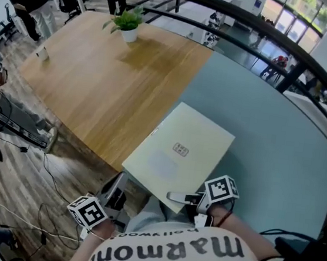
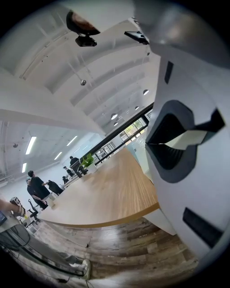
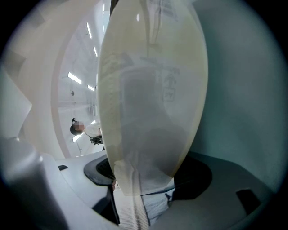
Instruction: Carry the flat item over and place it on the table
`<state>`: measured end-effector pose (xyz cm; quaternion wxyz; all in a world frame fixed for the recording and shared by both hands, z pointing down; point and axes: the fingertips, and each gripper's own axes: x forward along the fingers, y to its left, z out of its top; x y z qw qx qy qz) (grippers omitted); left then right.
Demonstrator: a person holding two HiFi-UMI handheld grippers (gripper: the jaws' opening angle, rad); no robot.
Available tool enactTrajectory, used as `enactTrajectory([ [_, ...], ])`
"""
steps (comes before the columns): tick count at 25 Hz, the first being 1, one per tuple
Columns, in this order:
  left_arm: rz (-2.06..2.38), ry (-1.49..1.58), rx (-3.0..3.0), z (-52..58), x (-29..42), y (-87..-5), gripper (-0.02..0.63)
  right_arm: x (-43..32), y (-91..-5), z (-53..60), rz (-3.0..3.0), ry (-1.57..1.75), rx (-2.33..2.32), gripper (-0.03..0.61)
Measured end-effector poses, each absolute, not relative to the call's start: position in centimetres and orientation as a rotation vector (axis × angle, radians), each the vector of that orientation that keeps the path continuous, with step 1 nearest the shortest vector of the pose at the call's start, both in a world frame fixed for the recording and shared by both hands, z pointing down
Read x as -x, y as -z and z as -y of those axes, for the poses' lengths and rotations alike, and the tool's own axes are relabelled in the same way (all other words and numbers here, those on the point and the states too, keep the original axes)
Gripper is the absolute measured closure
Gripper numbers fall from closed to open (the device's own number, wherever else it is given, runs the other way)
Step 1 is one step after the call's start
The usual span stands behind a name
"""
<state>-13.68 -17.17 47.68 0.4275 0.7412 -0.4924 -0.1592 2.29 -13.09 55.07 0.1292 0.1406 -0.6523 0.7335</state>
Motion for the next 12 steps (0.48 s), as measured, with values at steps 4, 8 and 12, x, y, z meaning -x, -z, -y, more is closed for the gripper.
enactTrajectory([
  [4,1.178,0.349,-1.911,17.4,14.6,-47.1,0.609,-2.1,-55.2,13.4,1.89,-2.123,-0.479,0.245],
  [8,1.074,0.295,-1.908,17.0,16.0,-47.7,0.609,-1.4,-55.3,12.8,1.863,-2.158,-0.506,0.244],
  [12,0.984,0.233,-1.983,17.5,18.0,-46.9,0.609,-0.8,-54.6,13.3,1.891,-2.178,-0.57,0.244],
])
